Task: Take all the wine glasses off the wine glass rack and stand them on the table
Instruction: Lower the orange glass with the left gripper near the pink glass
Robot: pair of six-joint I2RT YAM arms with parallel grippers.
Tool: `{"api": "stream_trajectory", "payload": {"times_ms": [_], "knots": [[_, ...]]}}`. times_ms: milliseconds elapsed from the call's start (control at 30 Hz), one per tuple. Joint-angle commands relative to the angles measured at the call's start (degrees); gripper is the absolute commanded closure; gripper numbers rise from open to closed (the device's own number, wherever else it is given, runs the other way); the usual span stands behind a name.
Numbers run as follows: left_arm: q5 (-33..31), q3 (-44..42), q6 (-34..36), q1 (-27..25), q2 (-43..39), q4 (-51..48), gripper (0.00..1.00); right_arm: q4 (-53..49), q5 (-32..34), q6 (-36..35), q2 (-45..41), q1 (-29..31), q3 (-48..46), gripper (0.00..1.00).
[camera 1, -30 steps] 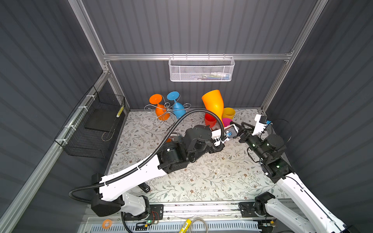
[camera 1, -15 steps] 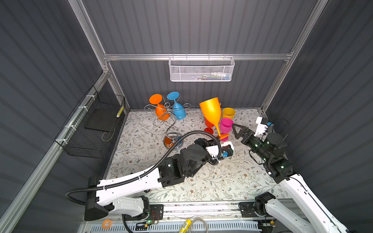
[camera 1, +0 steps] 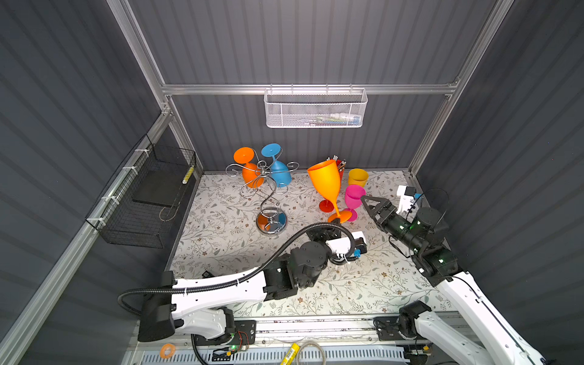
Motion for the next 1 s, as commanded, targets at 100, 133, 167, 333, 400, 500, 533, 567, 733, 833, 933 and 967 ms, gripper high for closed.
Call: {"api": "stream_trajectory", "payload": {"times_ms": [100, 133, 167, 333, 400, 500, 533, 567, 733, 833, 933, 967], "knots": [[-4.4, -3.1, 4.7, -1.1, 1.4, 9.7, 1.0, 3.3, -6.2, 5.6, -0.4, -0.3, -2.3, 0.25], [-4.8, -3.7, 5.2, -1.3, 1.6, 10.9, 1.0, 3.2, -6.4, 5.8, -0.4, -0.3, -2.4, 0.26], [-5.0, -4.3, 5.7, -1.4, 1.7, 12.1, 1.0, 2.8, -6.6, 5.8, -0.4, -0.3, -2.5, 0.28], [-6.1, -6.0, 8.9, -1.9, 3.5, 16.9, 1.0, 2.8, -8.1, 7.0, -0.7, -0.2, -3.3, 0.32], [-6.5, -6.6, 11.2, -2.3, 4.5, 19.5, 1.0, 2.8, -8.8, 7.6, -0.7, -0.1, -3.4, 0.34], [-7.1, -7.4, 14.3, -2.8, 5.9, 23.5, 1.0, 2.9, -9.3, 8.1, -0.7, 0.3, -3.9, 0.35], [-7.3, -7.6, 15.2, -2.8, 6.4, 24.7, 1.0, 2.8, -9.3, 8.2, -0.7, 0.5, -4.1, 0.35], [-7.5, -7.8, 16.2, -2.8, 6.8, 26.1, 1.0, 2.8, -9.3, 8.2, -0.7, 0.8, -4.4, 0.35], [-8.2, -9.1, 19.4, -3.1, 8.6, 31.4, 1.0, 2.3, -8.7, 7.8, -0.4, 3.0, -4.5, 0.37], [-8.3, -9.5, 20.7, -3.1, 9.3, 33.4, 1.0, 2.2, -8.0, 7.5, 0.4, 4.8, -4.3, 0.38], [-8.4, -9.7, 21.8, -3.2, 9.9, 35.1, 1.0, 2.3, -7.4, 7.1, 1.5, 6.6, -4.0, 0.39], [-8.4, -9.8, 22.1, -3.2, 9.9, 35.4, 1.0, 2.4, -7.1, 7.1, 1.8, 7.1, -4.0, 0.39]]}}
